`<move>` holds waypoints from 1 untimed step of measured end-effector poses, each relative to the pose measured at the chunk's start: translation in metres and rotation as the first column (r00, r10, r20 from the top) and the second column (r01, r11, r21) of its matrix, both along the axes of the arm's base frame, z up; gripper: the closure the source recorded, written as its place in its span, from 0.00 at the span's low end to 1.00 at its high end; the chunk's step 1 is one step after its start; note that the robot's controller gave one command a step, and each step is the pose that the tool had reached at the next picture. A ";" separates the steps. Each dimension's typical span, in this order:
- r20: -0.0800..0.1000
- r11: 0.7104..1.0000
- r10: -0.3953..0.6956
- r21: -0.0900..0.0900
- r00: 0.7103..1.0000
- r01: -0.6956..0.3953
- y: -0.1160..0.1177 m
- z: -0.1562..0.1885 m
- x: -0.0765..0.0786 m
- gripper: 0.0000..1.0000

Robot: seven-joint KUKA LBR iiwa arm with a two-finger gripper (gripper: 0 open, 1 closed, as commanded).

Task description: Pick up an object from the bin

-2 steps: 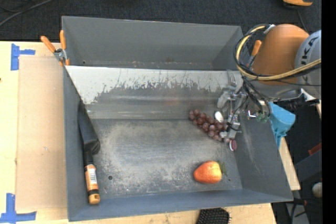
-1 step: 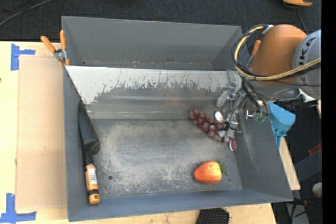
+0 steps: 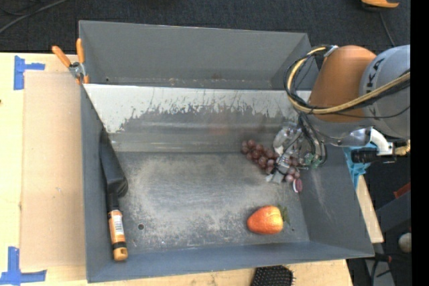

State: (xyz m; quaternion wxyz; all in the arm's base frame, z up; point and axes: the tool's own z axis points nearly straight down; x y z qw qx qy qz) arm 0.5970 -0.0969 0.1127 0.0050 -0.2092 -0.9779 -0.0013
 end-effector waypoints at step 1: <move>0.007 1.000 0.009 -0.003 1.000 -0.009 -0.005 -0.046 0.005 0.00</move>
Offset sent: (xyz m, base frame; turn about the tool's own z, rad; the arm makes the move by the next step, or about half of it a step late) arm 0.0107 -0.0097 -0.0427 0.0948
